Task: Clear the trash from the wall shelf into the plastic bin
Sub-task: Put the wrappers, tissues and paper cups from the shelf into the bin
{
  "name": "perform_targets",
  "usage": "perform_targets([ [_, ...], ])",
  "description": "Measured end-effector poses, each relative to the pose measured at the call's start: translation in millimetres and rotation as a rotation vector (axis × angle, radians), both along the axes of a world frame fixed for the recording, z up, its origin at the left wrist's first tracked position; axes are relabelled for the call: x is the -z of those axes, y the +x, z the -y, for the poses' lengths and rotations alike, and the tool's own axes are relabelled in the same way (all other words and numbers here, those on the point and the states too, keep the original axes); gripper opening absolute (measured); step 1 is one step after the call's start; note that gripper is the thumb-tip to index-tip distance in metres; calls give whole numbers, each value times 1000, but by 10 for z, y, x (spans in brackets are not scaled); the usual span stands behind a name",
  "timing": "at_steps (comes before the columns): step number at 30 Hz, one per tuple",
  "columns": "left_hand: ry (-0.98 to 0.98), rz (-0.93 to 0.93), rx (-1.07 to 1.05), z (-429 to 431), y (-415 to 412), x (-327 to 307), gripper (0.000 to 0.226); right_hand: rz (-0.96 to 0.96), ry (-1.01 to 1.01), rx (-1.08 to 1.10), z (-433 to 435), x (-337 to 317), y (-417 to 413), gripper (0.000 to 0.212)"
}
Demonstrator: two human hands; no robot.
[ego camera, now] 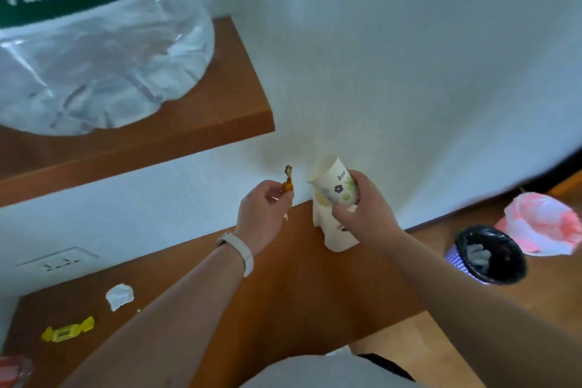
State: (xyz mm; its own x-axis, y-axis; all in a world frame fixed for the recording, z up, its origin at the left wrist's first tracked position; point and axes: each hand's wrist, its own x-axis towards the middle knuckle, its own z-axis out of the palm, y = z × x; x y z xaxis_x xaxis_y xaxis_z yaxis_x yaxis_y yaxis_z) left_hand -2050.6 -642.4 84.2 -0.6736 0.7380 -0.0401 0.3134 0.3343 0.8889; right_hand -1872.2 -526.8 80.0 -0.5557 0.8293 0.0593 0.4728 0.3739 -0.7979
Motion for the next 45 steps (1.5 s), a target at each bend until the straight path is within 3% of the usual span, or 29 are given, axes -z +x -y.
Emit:
perform_targets([
  [15, -109, -36, -6, -969, 538, 144, 8, 36, -65, -184, -988, 280, 377, 62],
  [20, -145, -66, -80, -986, 431, 163, 6, 53, -79, -260, -1143, 406, 228, 60],
  [27, -210, -118, -48, -903, 409, 284, 10, 198, 116, -394, -1275, 523, 80, 65],
  [33, -247, -77, -61, -859, 424, 348, 15, 189, 95, -441, -1269, 578, 93, 68],
  [45, -270, -194, 50, -676, 470, 334, 12, 142, 146, -423, -1168, 327, 274, 58],
])
